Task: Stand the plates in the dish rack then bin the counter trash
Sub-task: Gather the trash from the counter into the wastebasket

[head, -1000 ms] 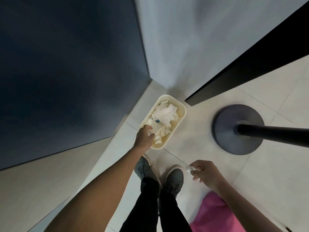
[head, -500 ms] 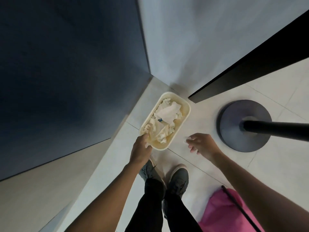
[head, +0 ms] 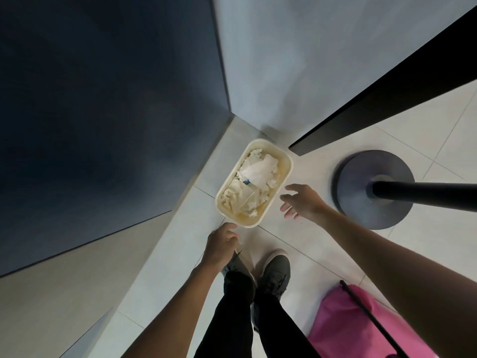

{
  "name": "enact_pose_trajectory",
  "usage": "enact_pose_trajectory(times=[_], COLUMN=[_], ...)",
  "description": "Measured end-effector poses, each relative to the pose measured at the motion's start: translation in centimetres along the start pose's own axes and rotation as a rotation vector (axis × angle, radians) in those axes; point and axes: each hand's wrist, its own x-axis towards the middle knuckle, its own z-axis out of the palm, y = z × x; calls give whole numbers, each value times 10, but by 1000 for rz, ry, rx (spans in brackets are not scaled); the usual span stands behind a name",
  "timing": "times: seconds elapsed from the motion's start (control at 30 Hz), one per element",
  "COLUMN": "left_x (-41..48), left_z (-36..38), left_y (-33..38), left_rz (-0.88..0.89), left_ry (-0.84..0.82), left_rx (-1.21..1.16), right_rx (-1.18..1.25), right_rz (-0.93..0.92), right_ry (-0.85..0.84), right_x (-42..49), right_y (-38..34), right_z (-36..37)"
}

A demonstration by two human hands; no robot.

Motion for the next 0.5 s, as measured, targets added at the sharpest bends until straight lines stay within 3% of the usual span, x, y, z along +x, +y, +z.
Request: enact_pose_trajectory(times=[0.23, 0.5], left_x=[-41, -128], left_z=[13, 7], left_y=[-2, 1], left_rz=[-27, -97], left_ry=[-51, -111], left_rx=[-37, 32], right_rx=[14, -265], right_rz=[87, 38], right_ry=[-31, -143], right_x=[-46, -134], right_y=[49, 80], right_z=[9, 27])
